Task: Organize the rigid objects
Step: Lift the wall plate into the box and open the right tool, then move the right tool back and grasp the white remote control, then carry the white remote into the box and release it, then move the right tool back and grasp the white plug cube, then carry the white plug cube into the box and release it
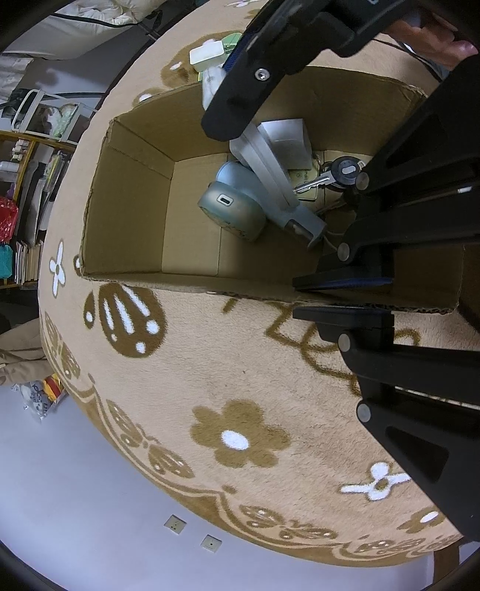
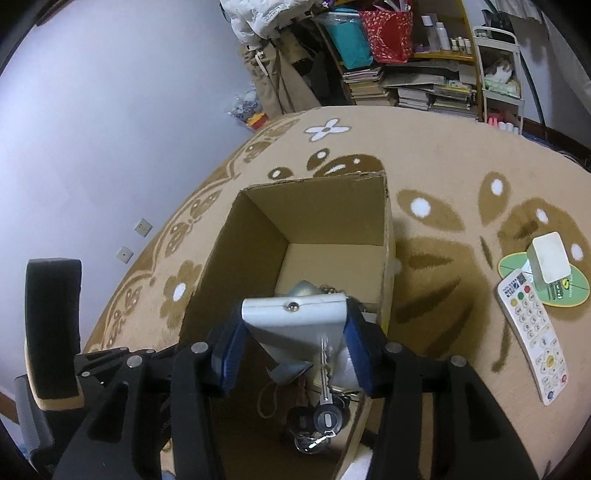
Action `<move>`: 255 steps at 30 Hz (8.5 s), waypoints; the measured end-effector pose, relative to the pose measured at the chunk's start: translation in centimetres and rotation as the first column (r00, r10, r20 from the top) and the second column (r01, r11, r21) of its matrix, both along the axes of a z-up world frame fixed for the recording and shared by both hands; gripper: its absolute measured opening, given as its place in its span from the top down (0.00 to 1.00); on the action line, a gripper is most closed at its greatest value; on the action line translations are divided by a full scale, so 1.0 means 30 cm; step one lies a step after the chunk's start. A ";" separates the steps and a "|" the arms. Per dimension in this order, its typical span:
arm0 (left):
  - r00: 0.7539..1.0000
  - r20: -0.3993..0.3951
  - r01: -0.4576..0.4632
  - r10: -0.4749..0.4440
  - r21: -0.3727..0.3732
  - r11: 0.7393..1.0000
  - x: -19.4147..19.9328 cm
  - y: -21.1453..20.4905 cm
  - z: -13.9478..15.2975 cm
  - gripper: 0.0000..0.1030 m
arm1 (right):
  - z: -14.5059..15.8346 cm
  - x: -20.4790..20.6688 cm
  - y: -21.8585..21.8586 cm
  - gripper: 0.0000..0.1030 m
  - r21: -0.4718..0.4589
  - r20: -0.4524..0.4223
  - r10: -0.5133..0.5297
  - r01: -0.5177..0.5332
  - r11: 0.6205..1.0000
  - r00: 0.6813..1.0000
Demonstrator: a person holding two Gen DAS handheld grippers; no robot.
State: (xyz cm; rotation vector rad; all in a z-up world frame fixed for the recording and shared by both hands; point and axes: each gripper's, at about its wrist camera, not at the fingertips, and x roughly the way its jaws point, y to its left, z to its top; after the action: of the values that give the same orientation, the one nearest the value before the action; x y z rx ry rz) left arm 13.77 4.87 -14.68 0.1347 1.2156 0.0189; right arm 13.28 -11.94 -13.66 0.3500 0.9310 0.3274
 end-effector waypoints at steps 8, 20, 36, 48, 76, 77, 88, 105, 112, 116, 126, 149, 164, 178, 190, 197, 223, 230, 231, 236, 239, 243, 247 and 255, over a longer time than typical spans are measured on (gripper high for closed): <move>1.000 0.001 -0.003 0.003 -0.004 1.000 0.000 0.000 0.000 0.92 | 0.045 -0.003 -0.031 0.34 0.022 0.046 -0.015 0.014 1.000 0.999; 1.000 0.000 -0.004 0.004 -0.006 1.000 0.004 0.004 0.002 0.92 | 0.126 -0.001 -0.167 0.00 -0.042 0.105 -0.124 0.129 0.991 0.987; 1.000 0.000 -0.003 0.003 -0.003 1.000 0.005 0.007 0.001 0.91 | 0.014 0.023 -0.438 0.00 -0.107 0.067 -0.384 0.389 0.915 0.921; 1.000 -0.002 -0.001 0.001 -0.001 1.000 0.006 0.009 -0.008 0.91 | -0.151 0.049 -0.500 0.00 -0.283 -0.025 -0.425 0.401 0.871 0.905; 1.000 -0.015 -0.006 0.006 0.000 1.000 0.011 0.014 -0.014 0.90 | -0.298 0.071 -0.423 0.37 -0.468 -0.202 -0.329 0.204 0.860 0.923; 1.000 -0.015 -0.006 0.006 0.001 1.000 0.011 0.012 -0.014 0.90 | -0.297 0.072 -0.418 0.37 -0.454 -0.225 -0.320 0.191 0.870 0.920; 1.000 -0.013 -0.003 0.004 0.004 1.000 0.009 0.004 -0.012 0.90 | -0.290 0.041 -0.350 0.57 -0.414 -0.218 -0.275 0.166 0.895 0.936; 1.000 -0.013 0.001 -0.001 0.006 1.000 0.009 0.006 -0.010 0.91 | -0.121 0.040 -0.355 0.57 -0.309 -0.130 -0.259 0.210 0.928 0.957; 1.000 -0.011 0.002 -0.002 0.013 1.000 0.007 0.000 -0.013 0.91 | -0.003 0.035 -0.264 0.57 -0.311 -0.036 -0.181 0.161 0.937 0.983; 1.000 -0.011 0.000 0.000 0.010 1.000 0.006 0.000 -0.013 0.91 | 0.061 0.017 -0.197 0.57 -0.311 0.030 -0.153 0.155 0.938 0.988; 1.000 -0.012 -0.002 0.002 0.005 1.000 0.009 0.004 -0.011 0.91 | 0.174 -0.038 -0.093 0.57 -0.217 0.117 -0.083 0.107 0.970 0.990; 1.000 -0.014 -0.006 0.006 -0.004 1.000 0.008 0.006 -0.013 0.91 | 0.040 -0.046 0.033 0.57 -0.093 0.098 -0.010 0.019 0.996 0.995; 1.000 -0.016 -0.014 0.014 -0.024 1.000 0.009 0.014 -0.016 0.90 | 0.000 -0.027 0.045 0.57 -0.128 0.069 0.004 0.005 0.992 0.998; 1.000 -0.016 -0.017 0.016 -0.021 1.000 0.007 0.013 -0.015 0.90 | 0.069 -0.025 -0.020 0.17 -0.253 0.122 -0.043 0.073 0.965 0.992; 1.000 -0.015 -0.018 0.017 -0.020 1.000 0.007 0.012 -0.015 0.90 | 0.086 0.032 -0.204 0.00 -0.303 0.141 -0.145 0.182 0.935 0.979; 1.000 -0.016 -0.019 0.019 -0.023 1.000 0.009 0.012 -0.011 0.90 | 0.045 0.083 -0.342 0.00 -0.330 0.129 -0.234 0.265 0.906 0.964; 1.000 -0.021 -0.014 0.014 -0.014 1.000 0.013 0.009 -0.021 0.90 | -0.249 0.169 -0.597 0.37 -0.370 -0.025 -0.353 0.320 0.872 0.935; 1.000 -0.023 -0.016 0.016 -0.020 1.000 0.016 0.015 -0.022 0.90 | -0.267 0.148 -0.608 0.52 -0.398 -0.019 -0.343 0.307 0.864 0.939; 1.000 -0.023 -0.017 0.017 -0.021 1.000 0.015 0.015 -0.021 0.90 | -0.267 0.143 -0.606 0.52 -0.402 -0.013 -0.346 0.312 0.861 0.938; 1.000 -0.023 -0.017 0.016 -0.020 1.000 0.016 0.015 -0.021 0.90 | -0.249 0.136 -0.610 0.52 -0.373 -0.016 -0.365 0.333 0.866 0.931; 1.000 -0.023 -0.016 0.016 -0.019 1.000 0.016 0.014 -0.021 0.90 | -0.218 0.133 -0.597 0.52 -0.359 0.003 -0.354 0.331 0.873 0.935; 1.000 -0.023 -0.012 0.011 -0.010 1.000 0.018 0.011 -0.024 0.90 | -0.144 0.132 -0.561 0.52 -0.284 0.036 -0.309 0.306 0.909 0.950; 1.000 -0.024 -0.016 0.015 -0.020 1.000 0.020 0.017 -0.024 0.90 | -0.056 0.137 -0.499 0.52 -0.252 0.084 -0.262 0.275 0.928 0.961; 1.000 -0.024 -0.016 0.015 -0.020 1.000 0.020 0.016 -0.024 0.90 | 0.084 0.127 -0.314 0.52 -0.184 0.144 -0.143 0.168 0.968 0.979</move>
State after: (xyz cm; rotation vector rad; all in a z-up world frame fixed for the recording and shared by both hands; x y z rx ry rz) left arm 14.37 5.34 -15.39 0.1083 1.2403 0.0185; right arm 17.09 -21.37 -11.14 0.2163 0.7950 0.1111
